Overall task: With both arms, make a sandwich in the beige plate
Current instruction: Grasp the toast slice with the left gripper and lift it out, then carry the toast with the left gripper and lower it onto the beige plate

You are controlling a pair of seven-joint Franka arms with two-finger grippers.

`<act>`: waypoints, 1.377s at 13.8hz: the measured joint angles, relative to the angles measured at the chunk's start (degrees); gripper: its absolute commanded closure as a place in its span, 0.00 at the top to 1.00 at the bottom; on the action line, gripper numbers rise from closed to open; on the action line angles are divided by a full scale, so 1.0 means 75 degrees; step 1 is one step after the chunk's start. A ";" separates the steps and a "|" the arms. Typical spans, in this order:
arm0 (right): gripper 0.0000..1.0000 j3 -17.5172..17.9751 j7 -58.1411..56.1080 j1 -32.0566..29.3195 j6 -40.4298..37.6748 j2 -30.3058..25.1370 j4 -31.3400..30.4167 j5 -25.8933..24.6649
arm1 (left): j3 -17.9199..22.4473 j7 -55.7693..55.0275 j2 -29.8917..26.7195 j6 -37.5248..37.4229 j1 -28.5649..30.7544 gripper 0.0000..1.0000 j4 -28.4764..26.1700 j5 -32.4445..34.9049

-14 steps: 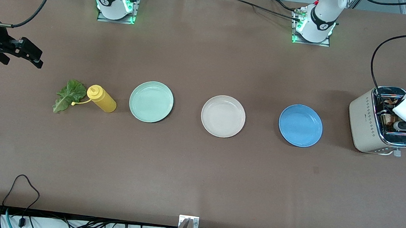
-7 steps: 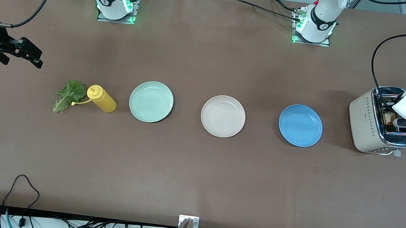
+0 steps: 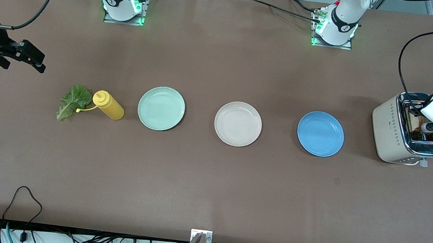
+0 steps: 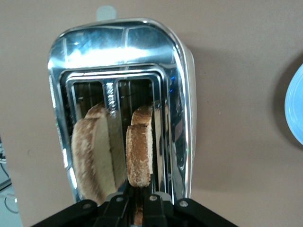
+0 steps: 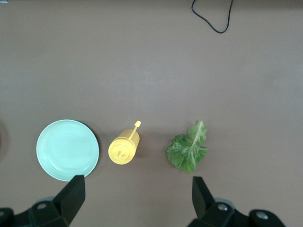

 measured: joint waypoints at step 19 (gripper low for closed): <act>1.00 0.0000 -0.0001 0.0000 0.0045 0.0039 0.0000 0.0000 | -0.3331 -0.0428 0.0679 -0.3392 -0.0168 0.01 0.2383 -0.2977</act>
